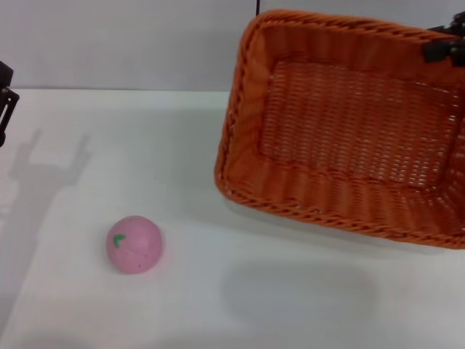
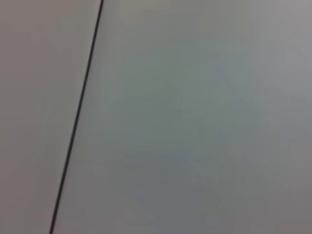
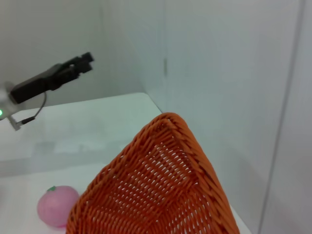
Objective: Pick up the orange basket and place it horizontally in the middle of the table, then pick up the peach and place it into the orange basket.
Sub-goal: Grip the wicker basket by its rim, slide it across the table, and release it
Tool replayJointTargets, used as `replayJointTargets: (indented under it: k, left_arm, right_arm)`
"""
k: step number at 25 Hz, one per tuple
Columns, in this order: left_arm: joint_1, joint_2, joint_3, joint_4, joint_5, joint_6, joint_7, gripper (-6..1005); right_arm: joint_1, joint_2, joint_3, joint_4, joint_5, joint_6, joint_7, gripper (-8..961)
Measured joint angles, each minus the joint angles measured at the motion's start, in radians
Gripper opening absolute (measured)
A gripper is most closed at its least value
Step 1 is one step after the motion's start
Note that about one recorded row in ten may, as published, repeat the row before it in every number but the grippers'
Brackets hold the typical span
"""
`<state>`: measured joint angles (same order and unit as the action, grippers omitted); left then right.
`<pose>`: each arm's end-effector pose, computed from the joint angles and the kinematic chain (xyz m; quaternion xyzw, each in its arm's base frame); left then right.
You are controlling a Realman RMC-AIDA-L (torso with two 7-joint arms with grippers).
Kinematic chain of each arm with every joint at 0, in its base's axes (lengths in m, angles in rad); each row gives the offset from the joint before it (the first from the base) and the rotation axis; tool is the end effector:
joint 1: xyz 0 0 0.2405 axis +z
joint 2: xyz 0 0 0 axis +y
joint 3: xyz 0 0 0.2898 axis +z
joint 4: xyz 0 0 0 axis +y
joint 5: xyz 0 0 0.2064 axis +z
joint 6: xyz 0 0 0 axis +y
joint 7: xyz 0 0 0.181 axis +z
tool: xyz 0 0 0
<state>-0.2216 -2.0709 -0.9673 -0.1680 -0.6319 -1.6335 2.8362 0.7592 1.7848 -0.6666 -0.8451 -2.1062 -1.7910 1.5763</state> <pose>-0.3409 0.2877 0.0103 -0.6378 -0.1682 -0.4454 0.6055 0.2152 0.4243 0.0993 -0.9796 0.0875 0.1251 0.1304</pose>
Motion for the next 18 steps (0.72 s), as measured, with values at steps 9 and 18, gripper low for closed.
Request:
replayJointTargets:
  k: [9,18]
  left_arm:
    - [-0.001,0.0,0.047,-0.002,0.002,-0.007,0.0,847]
    - [0.003,-0.002,0.075,-0.004,0.001,-0.007,0.0,846]
  right_arm:
    - [0.063,0.048,-0.038,0.166,-0.007,0.085,-0.211,163]
    - [0.079,0.062,-0.107,0.235,-0.011,0.156,-0.255,163]
